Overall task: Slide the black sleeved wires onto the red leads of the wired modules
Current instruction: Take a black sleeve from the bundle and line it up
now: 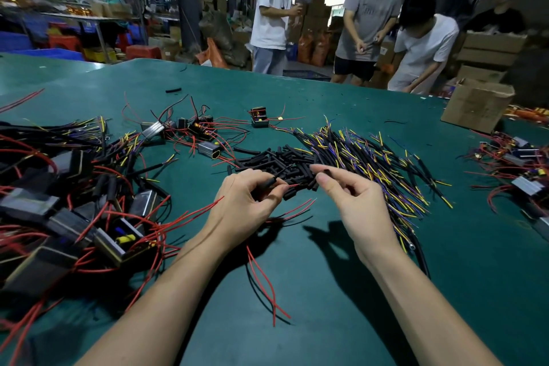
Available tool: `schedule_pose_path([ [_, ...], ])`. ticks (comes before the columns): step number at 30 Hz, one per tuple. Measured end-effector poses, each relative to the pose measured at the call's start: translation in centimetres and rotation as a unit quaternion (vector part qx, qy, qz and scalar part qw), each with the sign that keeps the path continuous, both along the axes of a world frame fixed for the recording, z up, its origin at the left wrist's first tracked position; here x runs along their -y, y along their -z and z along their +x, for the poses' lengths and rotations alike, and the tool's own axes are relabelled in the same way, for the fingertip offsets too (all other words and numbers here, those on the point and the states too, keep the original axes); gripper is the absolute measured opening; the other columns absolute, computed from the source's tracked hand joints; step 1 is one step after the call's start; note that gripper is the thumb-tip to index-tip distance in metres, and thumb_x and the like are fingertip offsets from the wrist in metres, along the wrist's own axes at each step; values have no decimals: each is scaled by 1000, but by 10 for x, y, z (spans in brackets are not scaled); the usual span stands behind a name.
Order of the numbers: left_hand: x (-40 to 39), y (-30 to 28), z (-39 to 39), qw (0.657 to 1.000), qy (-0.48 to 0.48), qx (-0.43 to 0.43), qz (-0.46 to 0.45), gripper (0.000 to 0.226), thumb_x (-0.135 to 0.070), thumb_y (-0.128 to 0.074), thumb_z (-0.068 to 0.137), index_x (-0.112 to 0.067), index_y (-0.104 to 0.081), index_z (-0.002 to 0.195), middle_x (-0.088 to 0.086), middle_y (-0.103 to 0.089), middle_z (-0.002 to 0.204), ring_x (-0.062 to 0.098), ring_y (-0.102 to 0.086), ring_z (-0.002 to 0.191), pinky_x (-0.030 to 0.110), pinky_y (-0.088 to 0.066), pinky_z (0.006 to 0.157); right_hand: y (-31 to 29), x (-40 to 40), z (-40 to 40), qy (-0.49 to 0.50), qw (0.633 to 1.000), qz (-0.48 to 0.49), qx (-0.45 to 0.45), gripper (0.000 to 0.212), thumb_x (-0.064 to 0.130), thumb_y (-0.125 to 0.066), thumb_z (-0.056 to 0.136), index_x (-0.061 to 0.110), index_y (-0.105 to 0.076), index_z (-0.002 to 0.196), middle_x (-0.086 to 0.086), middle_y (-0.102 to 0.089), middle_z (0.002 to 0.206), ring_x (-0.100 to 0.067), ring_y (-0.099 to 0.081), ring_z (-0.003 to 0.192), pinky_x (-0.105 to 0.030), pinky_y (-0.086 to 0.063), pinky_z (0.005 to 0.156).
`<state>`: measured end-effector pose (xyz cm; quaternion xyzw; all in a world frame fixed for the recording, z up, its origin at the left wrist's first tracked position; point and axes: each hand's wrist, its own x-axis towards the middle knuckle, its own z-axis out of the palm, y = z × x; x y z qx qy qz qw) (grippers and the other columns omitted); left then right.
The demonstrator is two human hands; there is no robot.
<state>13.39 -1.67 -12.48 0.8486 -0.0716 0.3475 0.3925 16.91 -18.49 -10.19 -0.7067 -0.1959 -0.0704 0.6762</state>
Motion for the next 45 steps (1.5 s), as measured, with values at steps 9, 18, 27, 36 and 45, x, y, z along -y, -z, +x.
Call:
schedule_pose_path([
  [9, -1, 2, 1, 1000, 3, 2, -2, 22, -18, -70, 84, 0, -67, 72, -21, -54, 58, 2, -45, 59, 26, -39, 58, 2, 4, 3, 17, 956, 225, -186, 10, 12, -60, 91, 5, -66, 86, -3, -67, 73, -9, -59, 59, -13, -47, 55],
  [18, 5, -3, -3, 999, 22, 3, -23, 19, -29, -64, 79, -13, -75, 78, -8, -56, 61, 0, -46, 60, 17, -36, 59, 4, -2, 1, -33, 938, 271, -215, 11, 8, -59, 90, 1, -64, 83, -5, -70, 67, -12, -67, 61, -16, -53, 57],
  [27, 6, -2, -2, 999, 19, -3, -27, 21, -31, -65, 79, -13, -75, 79, -1, -62, 64, 9, -50, 62, 26, -41, 60, 5, -2, 1, -21, 947, 252, -200, 10, 9, -60, 90, 3, -64, 83, -3, -69, 68, -11, -67, 61, -16, -53, 59],
  [36, 6, -2, -1, 1000, 17, 1, -19, 19, -30, -65, 80, -14, -75, 78, 3, -62, 64, 16, -52, 62, 37, -45, 60, 6, -4, 1, -26, 954, 234, -188, 8, 10, -60, 89, 4, -63, 84, -1, -69, 67, -11, -66, 61, -16, -53, 59],
  [45, 6, -6, -3, 997, 36, -32, -67, 8, -19, -76, 79, -21, -68, 78, -1, -64, 69, 8, -54, 62, 28, -45, 66, 12, -9, -1, -69, 950, 208, -224, 13, 15, -63, 86, 3, -67, 81, -4, -70, 69, -12, -66, 60, -16, -52, 55],
])
